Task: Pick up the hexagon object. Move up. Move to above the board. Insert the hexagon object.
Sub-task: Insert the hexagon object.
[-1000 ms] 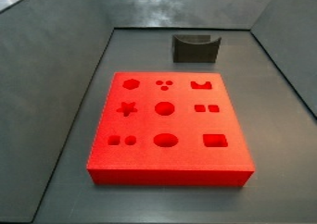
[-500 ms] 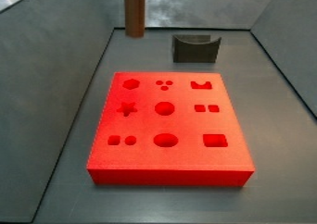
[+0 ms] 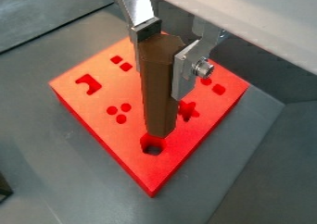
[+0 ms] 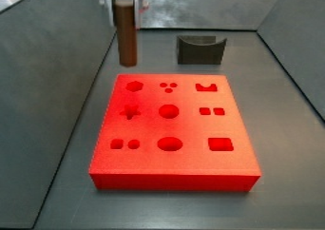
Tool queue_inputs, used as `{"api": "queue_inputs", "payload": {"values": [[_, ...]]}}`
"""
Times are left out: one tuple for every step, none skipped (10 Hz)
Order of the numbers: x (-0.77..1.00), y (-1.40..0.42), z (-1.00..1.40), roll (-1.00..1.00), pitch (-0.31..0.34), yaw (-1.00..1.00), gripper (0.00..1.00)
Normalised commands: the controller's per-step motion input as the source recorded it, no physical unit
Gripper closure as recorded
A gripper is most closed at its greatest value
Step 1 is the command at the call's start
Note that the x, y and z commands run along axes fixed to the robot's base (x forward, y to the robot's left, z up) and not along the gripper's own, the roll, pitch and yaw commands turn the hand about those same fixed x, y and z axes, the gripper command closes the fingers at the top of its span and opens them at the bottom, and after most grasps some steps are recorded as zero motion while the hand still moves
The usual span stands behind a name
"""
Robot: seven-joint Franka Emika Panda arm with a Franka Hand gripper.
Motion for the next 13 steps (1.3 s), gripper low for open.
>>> {"api": "queue_inputs", "payload": {"values": [[0.00, 0.00, -0.76, -0.04, -0.243, 0.07, 1.00], [0.10, 0.00, -0.68, -0.06, -0.249, 0.07, 1.00], [0.07, 0.02, -0.49, 0.00, -0.171, 0.07, 1.00], [0.00, 0.06, -0.41, 0.00, -0.100, 0.06, 1.00], [0.07, 0.28, -0.36, -0.03, -0.053, 0.15, 1.00], [0.00, 0.13, -0.42, 0.00, -0.080, 0.13, 1.00], [0.00, 0.24, -0.43, 0.00, -0.079, 0.10, 1.00], [0.07, 0.18, -0.43, -0.06, -0.110, 0.11, 1.00], [0.00, 0.00, -0.58, -0.04, -0.196, 0.03, 1.00], [0.00, -0.01, -0.71, 0.00, -0.190, 0.01, 1.00], [0.00, -0.15, -0.67, 0.04, -0.181, 0.02, 1.00], [-0.24, 0.00, -0.27, 0.02, -0.100, 0.00, 1.00], [0.00, 0.00, 0.00, 0.00, 0.000, 0.00, 1.00]]}}
